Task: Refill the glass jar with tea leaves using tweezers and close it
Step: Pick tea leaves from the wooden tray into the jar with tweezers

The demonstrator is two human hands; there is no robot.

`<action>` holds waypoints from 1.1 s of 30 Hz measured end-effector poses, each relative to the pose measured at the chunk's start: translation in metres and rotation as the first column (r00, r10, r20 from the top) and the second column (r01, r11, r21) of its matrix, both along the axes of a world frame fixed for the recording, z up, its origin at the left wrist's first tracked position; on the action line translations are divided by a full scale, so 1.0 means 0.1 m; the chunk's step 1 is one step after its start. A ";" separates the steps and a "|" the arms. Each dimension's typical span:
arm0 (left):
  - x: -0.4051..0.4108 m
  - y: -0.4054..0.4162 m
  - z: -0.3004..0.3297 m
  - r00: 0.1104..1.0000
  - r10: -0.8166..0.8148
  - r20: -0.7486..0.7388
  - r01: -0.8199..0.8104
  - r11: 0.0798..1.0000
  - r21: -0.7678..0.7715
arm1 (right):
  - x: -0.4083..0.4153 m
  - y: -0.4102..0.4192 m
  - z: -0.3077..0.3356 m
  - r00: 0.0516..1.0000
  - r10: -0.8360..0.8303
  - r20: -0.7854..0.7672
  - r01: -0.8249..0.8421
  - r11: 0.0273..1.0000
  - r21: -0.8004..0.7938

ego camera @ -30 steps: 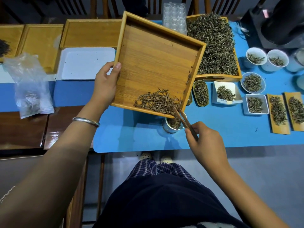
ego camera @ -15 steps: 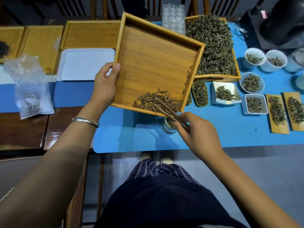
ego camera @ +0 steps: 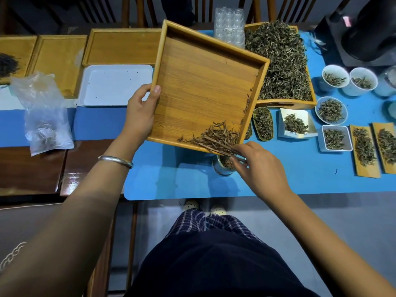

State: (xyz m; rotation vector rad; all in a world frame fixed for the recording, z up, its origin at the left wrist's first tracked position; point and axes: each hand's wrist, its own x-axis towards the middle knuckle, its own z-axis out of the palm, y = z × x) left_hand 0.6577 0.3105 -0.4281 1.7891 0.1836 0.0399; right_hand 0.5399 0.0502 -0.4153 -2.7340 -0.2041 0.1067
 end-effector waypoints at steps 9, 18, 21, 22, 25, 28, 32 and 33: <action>0.04 0.00 0.00 1.000 -0.021 0.007 0.021 1.000 0.007 | -0.05 -0.13 0.00 0.998 -0.052 -0.034 0.052 0.999 0.005; 0.05 -0.02 0.01 1.000 -0.015 0.008 0.015 1.000 0.015 | -0.26 -0.26 -0.01 0.988 -0.121 -0.095 0.124 0.992 0.028; 0.05 -0.02 0.02 1.000 -0.006 0.008 0.006 1.000 0.010 | -0.33 -0.31 -0.01 0.984 -0.147 -0.101 0.150 0.988 0.031; 0.04 -0.03 0.02 1.000 0.001 0.008 -0.001 1.000 0.005 | -0.35 -0.32 -0.01 0.983 -0.153 -0.103 0.158 0.987 0.037; 0.04 -0.03 0.03 1.000 0.013 0.003 -0.013 1.000 0.004 | -0.41 -0.36 -0.02 0.980 -0.169 -0.104 0.176 0.983 0.058; 0.03 -0.04 0.05 1.000 0.007 0.003 -0.007 1.000 0.012 | -0.44 -0.40 -0.03 0.978 -0.177 -0.114 0.184 0.982 0.050; 0.03 -0.04 0.06 1.000 0.010 0.012 -0.010 1.000 0.005 | -0.48 -0.44 -0.05 0.971 -0.185 -0.148 0.192 0.981 0.033; 0.04 -0.04 0.06 1.000 0.012 0.011 -0.012 1.000 0.004 | -0.49 -0.44 -0.05 0.970 -0.193 -0.146 0.200 0.979 0.038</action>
